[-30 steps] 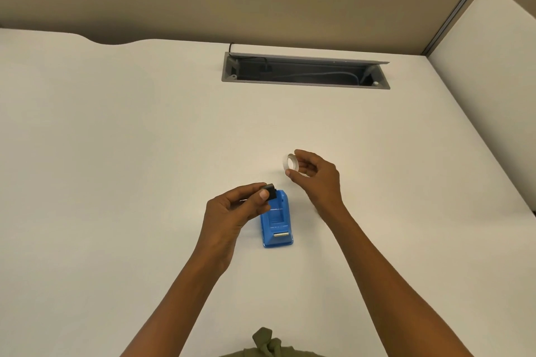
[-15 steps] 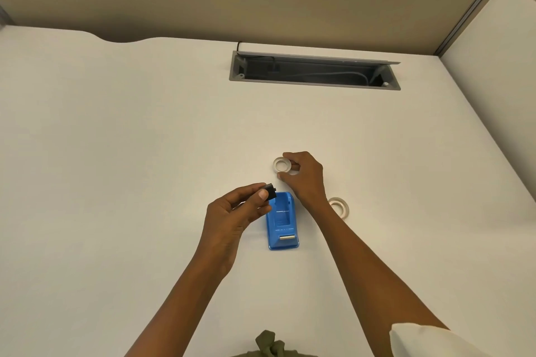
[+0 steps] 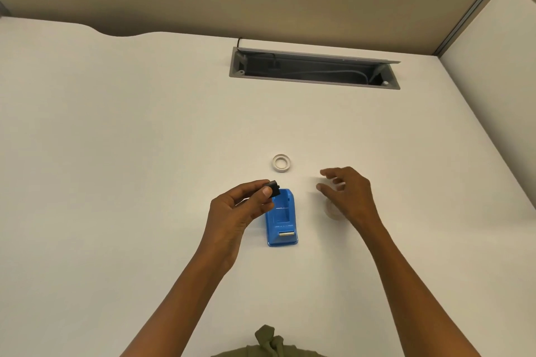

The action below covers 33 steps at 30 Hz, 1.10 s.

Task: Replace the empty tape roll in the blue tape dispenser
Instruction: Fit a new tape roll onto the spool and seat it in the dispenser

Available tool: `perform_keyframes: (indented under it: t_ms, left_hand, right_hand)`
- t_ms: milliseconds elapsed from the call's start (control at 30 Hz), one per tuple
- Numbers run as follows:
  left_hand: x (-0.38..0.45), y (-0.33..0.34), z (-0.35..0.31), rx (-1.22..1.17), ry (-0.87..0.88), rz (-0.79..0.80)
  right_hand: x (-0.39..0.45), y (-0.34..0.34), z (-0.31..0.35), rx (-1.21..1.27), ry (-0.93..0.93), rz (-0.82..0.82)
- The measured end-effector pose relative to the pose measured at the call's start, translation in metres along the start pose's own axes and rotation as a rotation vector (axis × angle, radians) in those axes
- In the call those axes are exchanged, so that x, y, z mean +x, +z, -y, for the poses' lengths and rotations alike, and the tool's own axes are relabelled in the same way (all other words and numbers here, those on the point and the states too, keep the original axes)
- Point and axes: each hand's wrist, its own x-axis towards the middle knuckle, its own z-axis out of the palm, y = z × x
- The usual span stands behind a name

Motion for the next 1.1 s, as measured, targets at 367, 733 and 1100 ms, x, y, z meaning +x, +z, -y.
perform_keyframes:
  t_ms: [367,733,1100]
  left_hand:
    - [-0.002,0.001,0.002,0.025,-0.012,0.016]
    - [-0.002,0.003,0.003,0.029,-0.013,0.021]
    - [-0.004,0.005,0.0,0.022,0.001,0.008]
  right_hand:
    - [-0.039,0.008,-0.018,-0.209,0.068,0.017]
    - [-0.05,-0.014,-0.002,0.006,-0.028,0.186]
    - [-0.064,-0.022,0.034,0.419,-0.065,0.153]
